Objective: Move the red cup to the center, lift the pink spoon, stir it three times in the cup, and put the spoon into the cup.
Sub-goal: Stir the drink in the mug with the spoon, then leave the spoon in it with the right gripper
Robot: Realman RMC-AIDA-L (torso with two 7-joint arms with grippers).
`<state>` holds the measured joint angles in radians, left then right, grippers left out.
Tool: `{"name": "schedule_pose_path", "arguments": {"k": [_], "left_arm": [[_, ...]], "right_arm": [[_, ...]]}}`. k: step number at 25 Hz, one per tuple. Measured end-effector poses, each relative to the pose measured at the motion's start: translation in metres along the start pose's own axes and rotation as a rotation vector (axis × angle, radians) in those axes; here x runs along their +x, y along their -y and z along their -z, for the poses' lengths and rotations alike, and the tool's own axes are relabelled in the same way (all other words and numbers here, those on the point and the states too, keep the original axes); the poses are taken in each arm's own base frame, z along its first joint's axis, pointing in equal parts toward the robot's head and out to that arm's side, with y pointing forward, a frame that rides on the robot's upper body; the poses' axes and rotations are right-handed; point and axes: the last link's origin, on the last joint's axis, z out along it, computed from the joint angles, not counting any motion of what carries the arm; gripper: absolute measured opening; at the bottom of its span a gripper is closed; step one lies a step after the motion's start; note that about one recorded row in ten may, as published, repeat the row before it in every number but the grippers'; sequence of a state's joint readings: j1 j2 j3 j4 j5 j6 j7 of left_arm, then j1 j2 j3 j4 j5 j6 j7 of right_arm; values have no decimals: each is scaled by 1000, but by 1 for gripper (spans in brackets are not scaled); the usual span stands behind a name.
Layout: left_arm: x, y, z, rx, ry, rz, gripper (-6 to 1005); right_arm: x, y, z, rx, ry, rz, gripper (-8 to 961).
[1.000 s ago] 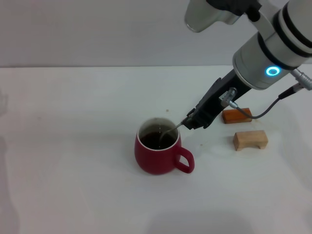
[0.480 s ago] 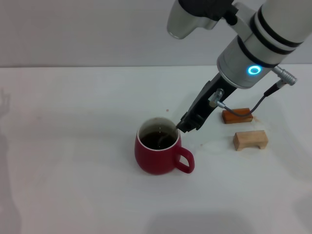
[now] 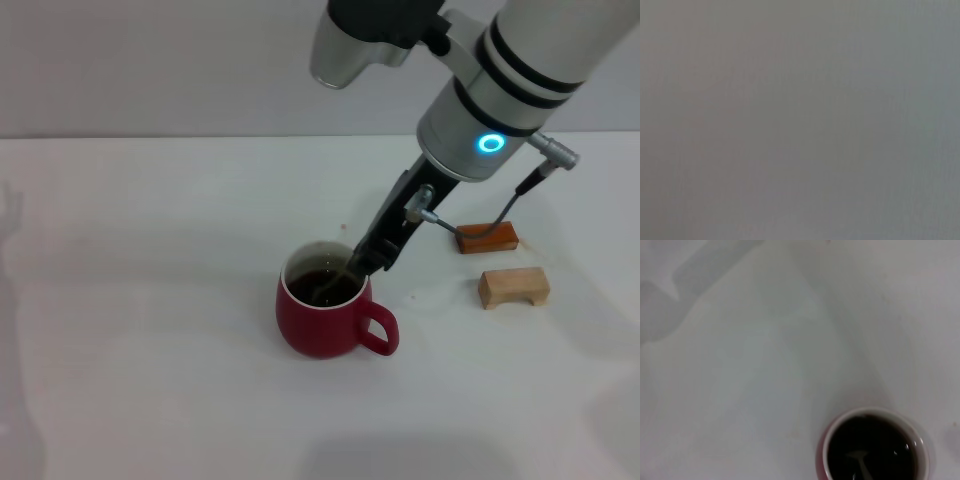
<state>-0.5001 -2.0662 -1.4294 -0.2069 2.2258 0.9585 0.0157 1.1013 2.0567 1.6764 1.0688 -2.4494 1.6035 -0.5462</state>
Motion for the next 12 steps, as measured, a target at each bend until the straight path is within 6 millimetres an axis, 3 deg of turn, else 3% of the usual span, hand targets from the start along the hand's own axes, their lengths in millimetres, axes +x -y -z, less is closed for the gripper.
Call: {"name": "schedule_pose_path", "arguments": {"k": [6, 12], "left_arm": [[-1, 1, 0, 0, 2, 14, 845], [-2, 3, 2, 4, 5, 13, 845]], "right_arm": [[-11, 6, -5, 29, 19, -4, 149], [-7, 20, -11, 87, -31, -23, 149]]}}
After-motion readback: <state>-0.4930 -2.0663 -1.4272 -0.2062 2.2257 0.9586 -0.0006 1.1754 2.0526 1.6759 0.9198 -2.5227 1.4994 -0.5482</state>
